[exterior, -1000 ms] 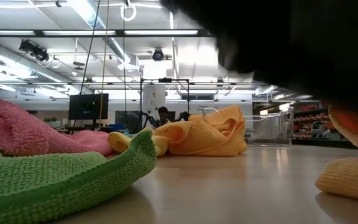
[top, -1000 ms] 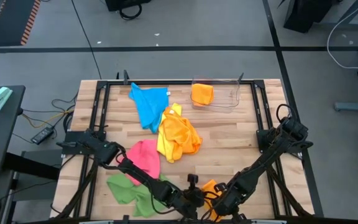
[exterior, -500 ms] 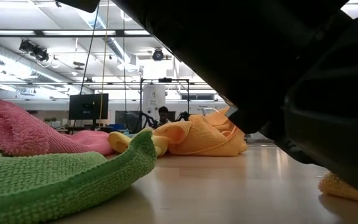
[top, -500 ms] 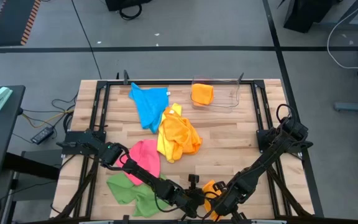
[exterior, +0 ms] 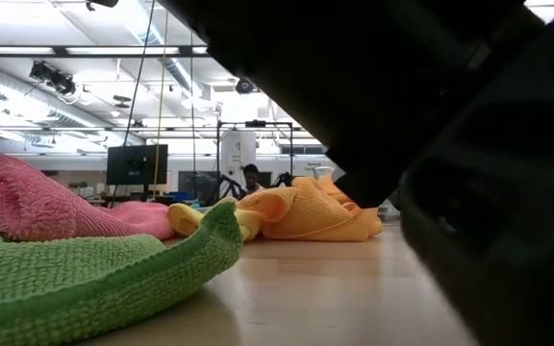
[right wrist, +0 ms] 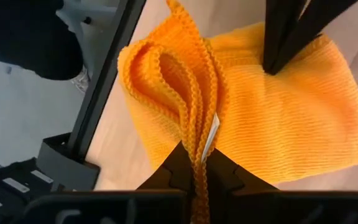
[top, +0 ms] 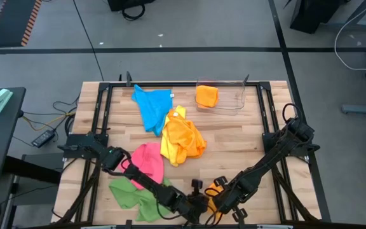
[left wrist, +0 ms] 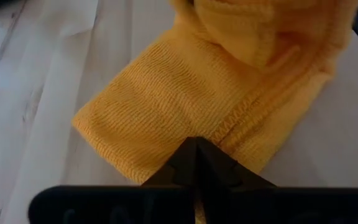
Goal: Fold microfiber towels
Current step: Fold the right orange microfiber cloth
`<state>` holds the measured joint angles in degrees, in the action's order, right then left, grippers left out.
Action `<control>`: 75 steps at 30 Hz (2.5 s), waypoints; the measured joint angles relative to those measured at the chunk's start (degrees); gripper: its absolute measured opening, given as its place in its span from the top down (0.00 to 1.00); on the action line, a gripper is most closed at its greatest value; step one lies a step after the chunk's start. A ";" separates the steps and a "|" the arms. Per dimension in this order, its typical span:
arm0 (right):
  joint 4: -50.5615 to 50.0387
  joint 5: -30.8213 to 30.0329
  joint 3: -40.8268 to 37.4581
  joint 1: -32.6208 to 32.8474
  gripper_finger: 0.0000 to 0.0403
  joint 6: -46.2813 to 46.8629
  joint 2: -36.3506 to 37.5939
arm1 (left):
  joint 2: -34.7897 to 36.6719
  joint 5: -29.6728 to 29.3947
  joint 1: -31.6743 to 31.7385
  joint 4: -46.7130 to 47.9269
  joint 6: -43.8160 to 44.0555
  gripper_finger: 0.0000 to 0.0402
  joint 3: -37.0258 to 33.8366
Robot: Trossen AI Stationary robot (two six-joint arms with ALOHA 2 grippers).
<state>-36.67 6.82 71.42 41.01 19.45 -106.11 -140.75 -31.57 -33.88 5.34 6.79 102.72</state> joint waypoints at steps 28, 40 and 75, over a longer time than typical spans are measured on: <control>8.64 -10.18 -4.35 -3.77 0.93 -7.73 1.23 | -0.11 -2.28 -0.73 0.11 -2.10 0.95 -0.02; 11.10 -15.52 -6.21 -4.40 0.82 -7.00 1.21 | -0.11 -2.41 -0.73 0.39 -2.08 0.93 -0.02; 15.07 -18.18 -11.43 -4.08 0.47 0.49 1.18 | 8.38 -3.38 -1.86 -0.33 1.03 0.83 0.03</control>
<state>-21.60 -11.35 59.99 36.93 19.94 -104.93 -132.37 -34.94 -35.74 5.02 7.82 102.74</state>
